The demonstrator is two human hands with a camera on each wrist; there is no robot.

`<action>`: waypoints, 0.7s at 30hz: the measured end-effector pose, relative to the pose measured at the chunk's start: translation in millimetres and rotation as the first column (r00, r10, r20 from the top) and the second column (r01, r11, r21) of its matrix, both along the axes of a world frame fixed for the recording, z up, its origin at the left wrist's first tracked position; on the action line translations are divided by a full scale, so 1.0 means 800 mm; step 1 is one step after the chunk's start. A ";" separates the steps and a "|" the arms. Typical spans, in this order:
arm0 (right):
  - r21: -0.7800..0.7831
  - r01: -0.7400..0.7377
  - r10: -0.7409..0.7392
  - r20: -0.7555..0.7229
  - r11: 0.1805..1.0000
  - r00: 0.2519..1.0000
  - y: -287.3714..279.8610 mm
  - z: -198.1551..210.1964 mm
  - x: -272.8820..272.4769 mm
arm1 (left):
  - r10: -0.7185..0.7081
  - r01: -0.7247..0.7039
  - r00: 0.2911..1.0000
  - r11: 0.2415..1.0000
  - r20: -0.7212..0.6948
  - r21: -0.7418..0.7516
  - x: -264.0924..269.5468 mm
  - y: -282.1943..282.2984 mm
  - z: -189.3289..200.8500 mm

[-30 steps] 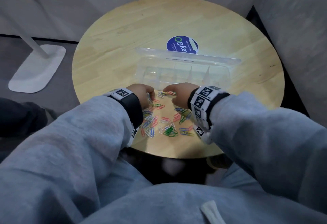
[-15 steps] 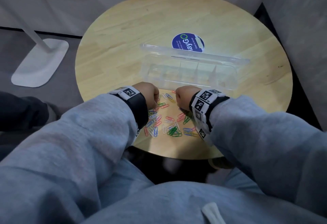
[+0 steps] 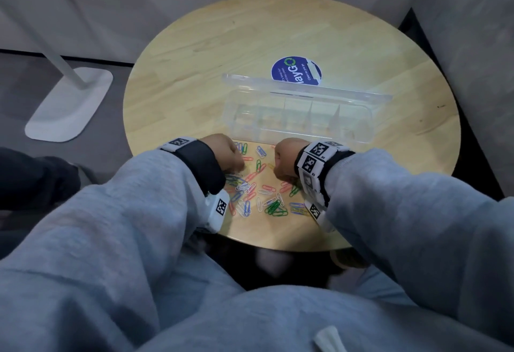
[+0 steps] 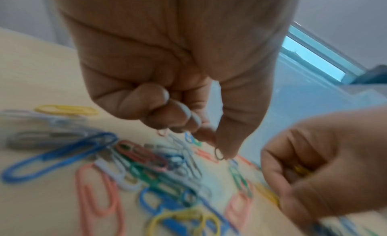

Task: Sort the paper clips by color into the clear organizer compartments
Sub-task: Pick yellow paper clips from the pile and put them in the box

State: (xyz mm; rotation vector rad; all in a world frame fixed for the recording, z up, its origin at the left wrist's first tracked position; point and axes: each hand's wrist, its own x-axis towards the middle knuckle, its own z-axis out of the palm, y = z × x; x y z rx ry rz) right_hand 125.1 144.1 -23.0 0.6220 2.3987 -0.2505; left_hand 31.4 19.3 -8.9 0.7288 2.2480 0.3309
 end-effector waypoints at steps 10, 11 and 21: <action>-0.017 -0.035 0.034 -0.045 0.999 0.998 -0.012 0.007 0.011 | 0.298 -0.438 0.849 0.858 0.437 0.267 -0.018 -0.009 0.028; -0.047 -0.039 0.036 -0.077 0.998 0.996 -0.012 0.010 0.013 | 0.325 -0.490 0.817 0.827 0.477 0.275 -0.019 -0.010 0.031; -0.628 0.314 -0.561 -0.240 0.712 0.792 0.001 0.086 -0.027 | 0.401 -0.712 0.622 0.647 0.673 0.273 -0.047 -0.012 0.055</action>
